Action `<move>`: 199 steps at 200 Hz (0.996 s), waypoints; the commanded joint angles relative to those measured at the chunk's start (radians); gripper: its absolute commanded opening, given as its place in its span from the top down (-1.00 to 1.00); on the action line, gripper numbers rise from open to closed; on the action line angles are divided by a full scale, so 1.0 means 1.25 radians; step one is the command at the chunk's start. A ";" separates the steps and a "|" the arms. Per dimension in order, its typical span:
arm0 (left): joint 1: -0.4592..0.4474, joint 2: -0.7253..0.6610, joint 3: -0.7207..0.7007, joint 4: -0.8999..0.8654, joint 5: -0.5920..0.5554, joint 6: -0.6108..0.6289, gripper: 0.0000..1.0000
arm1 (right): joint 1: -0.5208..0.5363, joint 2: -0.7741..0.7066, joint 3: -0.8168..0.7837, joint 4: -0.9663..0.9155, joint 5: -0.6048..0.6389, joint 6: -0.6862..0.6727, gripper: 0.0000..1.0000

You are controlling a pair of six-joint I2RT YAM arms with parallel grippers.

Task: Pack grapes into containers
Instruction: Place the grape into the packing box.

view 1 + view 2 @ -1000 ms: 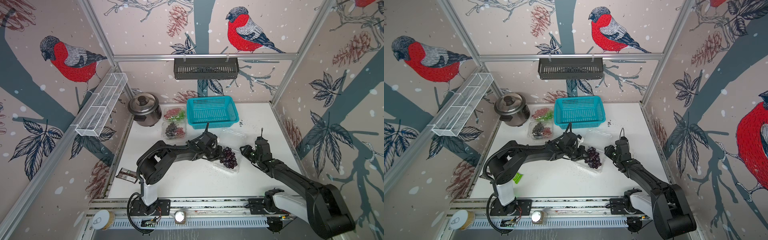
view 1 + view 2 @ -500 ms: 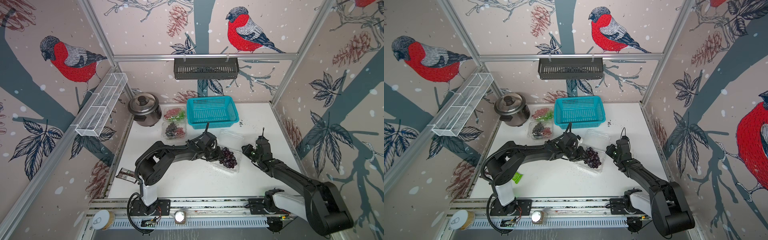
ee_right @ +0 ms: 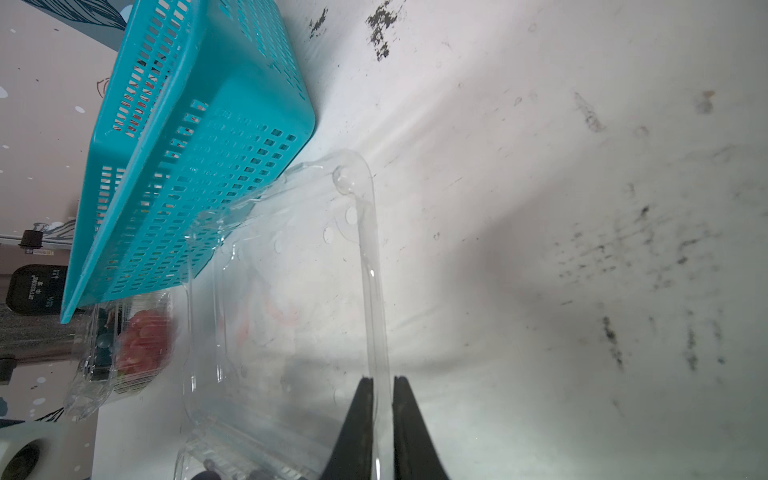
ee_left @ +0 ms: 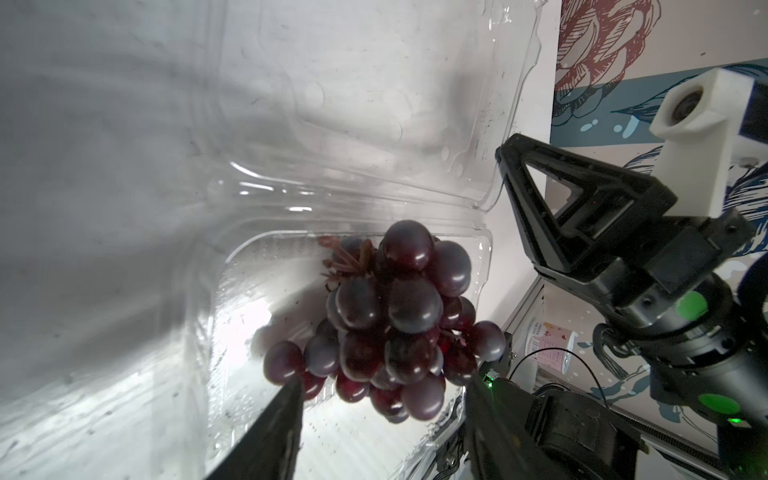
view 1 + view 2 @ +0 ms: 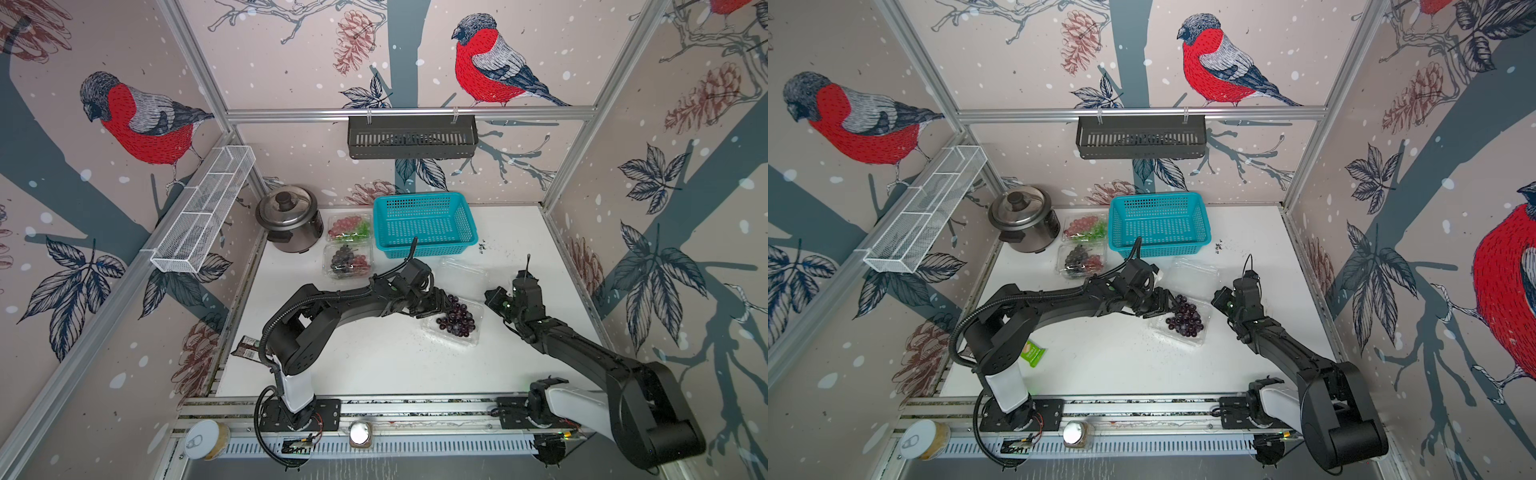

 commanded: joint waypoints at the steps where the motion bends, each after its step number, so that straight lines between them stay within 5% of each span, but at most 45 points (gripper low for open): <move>1: 0.003 -0.011 0.016 -0.009 -0.011 0.014 -0.35 | 0.000 -0.001 0.005 0.032 0.004 -0.020 0.75; 50: -0.021 0.019 0.137 -0.078 -0.023 0.059 -0.47 | -0.001 -0.005 0.008 0.034 0.004 -0.024 0.78; 143: -0.030 0.079 0.098 0.111 0.051 -0.023 -0.69 | -0.004 -0.001 0.016 0.028 -0.001 -0.026 0.80; 199: -0.020 0.063 0.056 0.064 0.023 -0.005 -0.74 | -0.011 0.001 0.021 0.025 -0.004 -0.030 0.81</move>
